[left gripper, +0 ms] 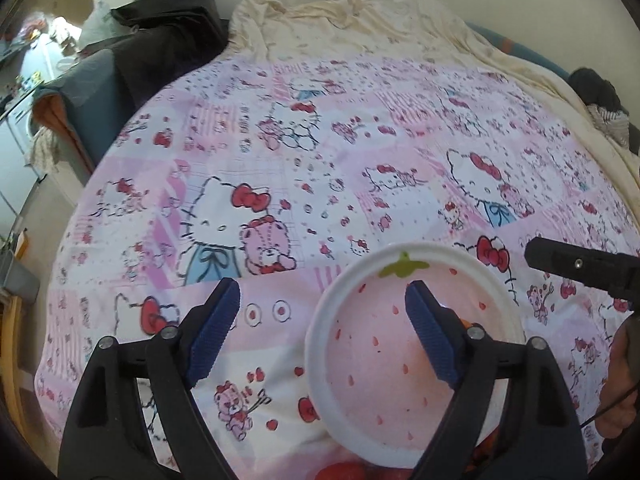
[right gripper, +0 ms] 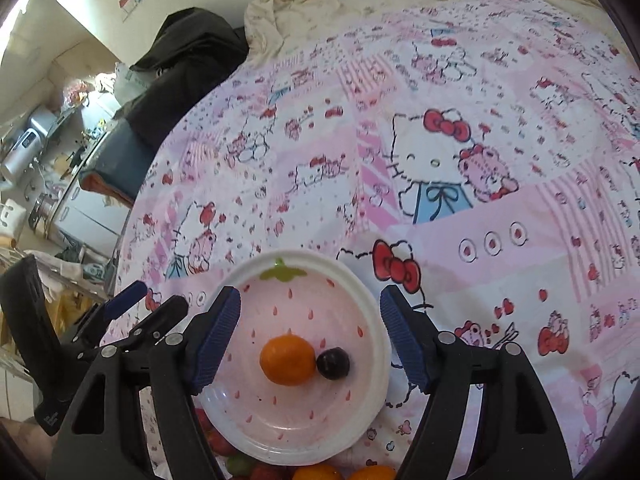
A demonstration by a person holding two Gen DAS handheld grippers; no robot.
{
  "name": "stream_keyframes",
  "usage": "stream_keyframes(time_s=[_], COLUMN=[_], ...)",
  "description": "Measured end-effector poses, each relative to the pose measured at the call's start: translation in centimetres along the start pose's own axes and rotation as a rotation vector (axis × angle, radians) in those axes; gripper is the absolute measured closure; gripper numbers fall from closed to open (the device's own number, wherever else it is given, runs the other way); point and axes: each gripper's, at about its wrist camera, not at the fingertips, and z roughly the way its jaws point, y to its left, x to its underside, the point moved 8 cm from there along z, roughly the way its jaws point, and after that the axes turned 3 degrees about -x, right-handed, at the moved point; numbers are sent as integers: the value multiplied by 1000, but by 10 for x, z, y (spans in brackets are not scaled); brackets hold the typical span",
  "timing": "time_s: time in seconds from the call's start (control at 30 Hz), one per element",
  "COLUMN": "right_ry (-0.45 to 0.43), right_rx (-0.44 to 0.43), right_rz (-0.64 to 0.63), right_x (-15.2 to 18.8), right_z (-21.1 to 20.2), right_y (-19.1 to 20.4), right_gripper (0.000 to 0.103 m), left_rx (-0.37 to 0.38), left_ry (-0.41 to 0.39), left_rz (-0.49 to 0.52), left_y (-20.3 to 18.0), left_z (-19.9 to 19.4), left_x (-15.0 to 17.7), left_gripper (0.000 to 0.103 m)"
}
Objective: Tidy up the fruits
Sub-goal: 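Open the left gripper over the plate while the right gripper releases the grape beside it, then lift both open grippers away from the plate back toward the fruit pile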
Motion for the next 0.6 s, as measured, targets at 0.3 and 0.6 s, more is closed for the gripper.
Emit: stream_keyframes(time_s=[0.3, 0.6], right_ry=[-59, -83], right_rx=[5, 20], right_rz=[-2, -83], right_x=[4, 21], right_z=[-36, -62], right_y=[10, 32], right_gripper=[28, 28], left_rx=[0, -14], left_ry=[-30, -59], left_rz=[-55, -72], left_y=[5, 10], left_z=[-41, -79], left_x=[4, 19], left_gripper=[21, 21])
